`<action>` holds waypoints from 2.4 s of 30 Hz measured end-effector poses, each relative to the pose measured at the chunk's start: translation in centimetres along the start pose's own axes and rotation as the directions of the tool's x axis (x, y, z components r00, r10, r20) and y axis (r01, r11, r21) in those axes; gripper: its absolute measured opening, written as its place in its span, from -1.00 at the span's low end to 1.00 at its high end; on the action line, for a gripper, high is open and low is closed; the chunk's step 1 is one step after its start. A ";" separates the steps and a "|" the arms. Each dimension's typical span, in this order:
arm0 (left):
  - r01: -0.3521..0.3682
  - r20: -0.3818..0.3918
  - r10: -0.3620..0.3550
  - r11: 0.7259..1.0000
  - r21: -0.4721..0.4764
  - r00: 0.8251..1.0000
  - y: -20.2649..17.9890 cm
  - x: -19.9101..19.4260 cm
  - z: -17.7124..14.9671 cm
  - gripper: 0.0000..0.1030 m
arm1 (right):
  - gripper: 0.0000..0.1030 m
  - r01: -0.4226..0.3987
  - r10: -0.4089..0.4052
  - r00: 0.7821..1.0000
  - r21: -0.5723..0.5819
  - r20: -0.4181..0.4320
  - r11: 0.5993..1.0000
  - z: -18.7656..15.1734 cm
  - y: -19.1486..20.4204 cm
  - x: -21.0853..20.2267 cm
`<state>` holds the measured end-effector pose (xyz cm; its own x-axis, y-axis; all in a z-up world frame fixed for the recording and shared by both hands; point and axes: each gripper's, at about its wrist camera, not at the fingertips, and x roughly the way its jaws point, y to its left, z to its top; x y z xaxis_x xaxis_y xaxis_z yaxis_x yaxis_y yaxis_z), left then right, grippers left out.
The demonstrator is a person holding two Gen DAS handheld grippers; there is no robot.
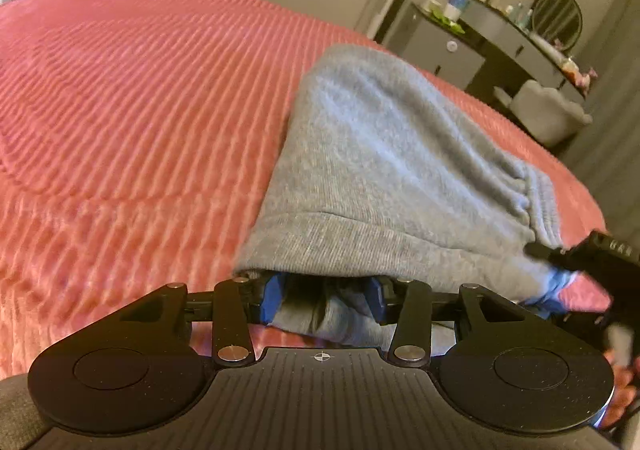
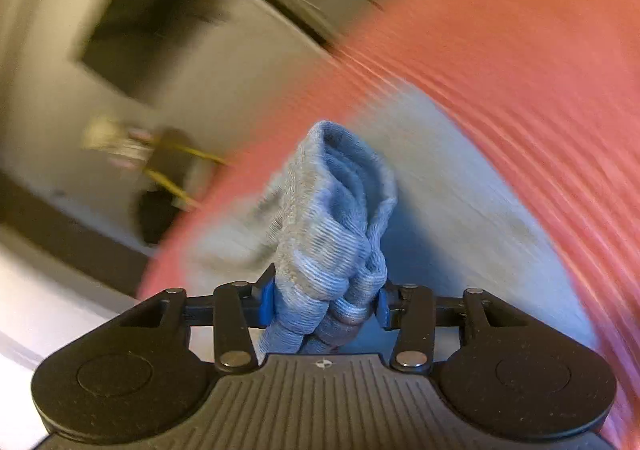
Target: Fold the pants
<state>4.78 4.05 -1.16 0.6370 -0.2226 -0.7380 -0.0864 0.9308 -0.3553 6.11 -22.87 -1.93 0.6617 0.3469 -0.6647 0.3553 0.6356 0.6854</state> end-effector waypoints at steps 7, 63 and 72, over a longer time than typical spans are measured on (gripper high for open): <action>-0.011 -0.011 0.011 1.000 -0.009 1.000 0.1 0.0 -0.5 0.00 | 0.45 -0.060 0.060 0.998 -0.017 0.016 0.998 -1.0 -0.1 1.0; 0.489 0.310 -0.437 0.865 -0.113 0.844 4.5 -6.3 -0.3 0.03 | 0.40 -0.134 0.128 0.987 0.058 0.092 0.989 -0.2 -5.4 -3.0; 0.140 0.113 -0.139 0.990 -0.008 0.984 0.7 -1.7 -0.1 0.40 | 0.65 -0.122 0.118 0.987 0.036 0.107 0.992 0.0 -4.1 -2.0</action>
<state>3.56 5.08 -0.18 0.7254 -0.3152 -0.6120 -0.0020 0.8880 -0.4598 3.37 -26.16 -3.38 0.7661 0.3433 -0.5434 0.2953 0.5630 0.7719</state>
